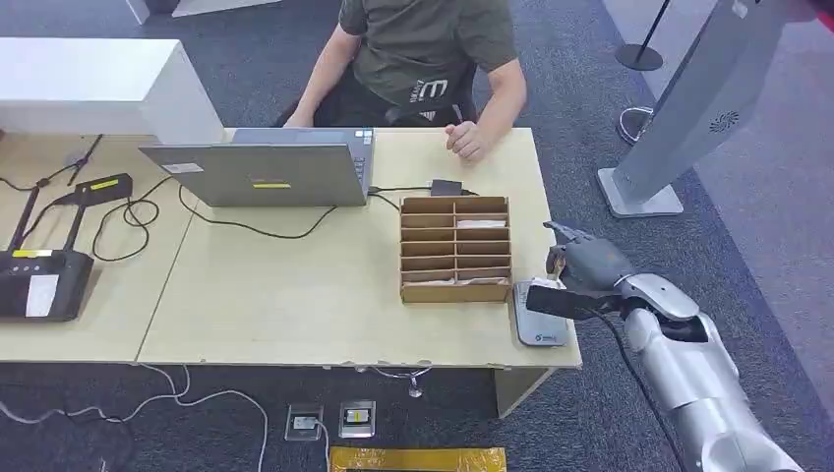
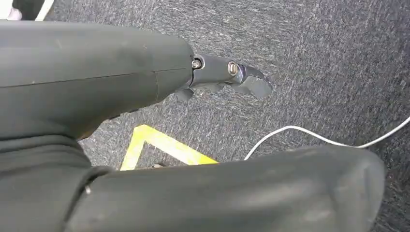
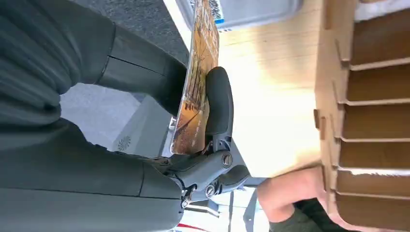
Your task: Pass the card to the sensor for recognition and then transmit it.
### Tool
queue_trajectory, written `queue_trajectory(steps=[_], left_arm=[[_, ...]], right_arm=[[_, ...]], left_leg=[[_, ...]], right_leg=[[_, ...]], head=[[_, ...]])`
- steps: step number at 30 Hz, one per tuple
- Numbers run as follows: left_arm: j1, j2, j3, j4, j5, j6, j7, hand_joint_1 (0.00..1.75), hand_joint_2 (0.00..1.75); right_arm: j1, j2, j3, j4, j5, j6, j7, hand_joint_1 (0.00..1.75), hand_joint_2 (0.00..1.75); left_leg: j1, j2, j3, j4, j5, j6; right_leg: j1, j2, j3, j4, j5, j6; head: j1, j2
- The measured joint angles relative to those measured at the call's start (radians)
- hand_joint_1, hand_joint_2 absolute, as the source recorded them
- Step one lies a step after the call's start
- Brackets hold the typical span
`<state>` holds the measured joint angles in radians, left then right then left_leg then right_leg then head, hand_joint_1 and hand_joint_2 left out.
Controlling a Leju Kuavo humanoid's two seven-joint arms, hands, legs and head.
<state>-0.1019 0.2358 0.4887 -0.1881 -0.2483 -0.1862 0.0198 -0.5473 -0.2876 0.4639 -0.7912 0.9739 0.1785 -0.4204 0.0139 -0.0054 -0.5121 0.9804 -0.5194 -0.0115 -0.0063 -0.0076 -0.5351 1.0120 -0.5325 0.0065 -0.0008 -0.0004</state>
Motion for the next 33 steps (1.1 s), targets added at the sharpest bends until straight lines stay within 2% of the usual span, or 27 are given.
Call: queue_trajectory(steps=[13,33], left_arm=[[0.0,0.0,0.008,0.0,-0.02,-0.011,-0.008,0.0,0.0],[0.0,0.0,0.009,0.0,-0.044,-0.019,-0.008,0.0,0.0]], right_arm=[[-0.005,-0.005,-0.006,0.064,0.004,-0.014,-0.035,1.75,1.75],[0.006,0.002,-0.005,0.08,0.003,-0.002,-0.022,1.75,1.75]], left_leg=[[0.0,0.001,0.001,0.0,0.0,0.0],[0.0,0.005,0.004,0.0,0.0,0.0]], right_leg=[[0.0,0.0,0.0,0.0,0.0,0.0],[0.0,0.004,0.003,0.0,0.002,0.001]], head=[[0.0,0.0],[0.0,0.0]])
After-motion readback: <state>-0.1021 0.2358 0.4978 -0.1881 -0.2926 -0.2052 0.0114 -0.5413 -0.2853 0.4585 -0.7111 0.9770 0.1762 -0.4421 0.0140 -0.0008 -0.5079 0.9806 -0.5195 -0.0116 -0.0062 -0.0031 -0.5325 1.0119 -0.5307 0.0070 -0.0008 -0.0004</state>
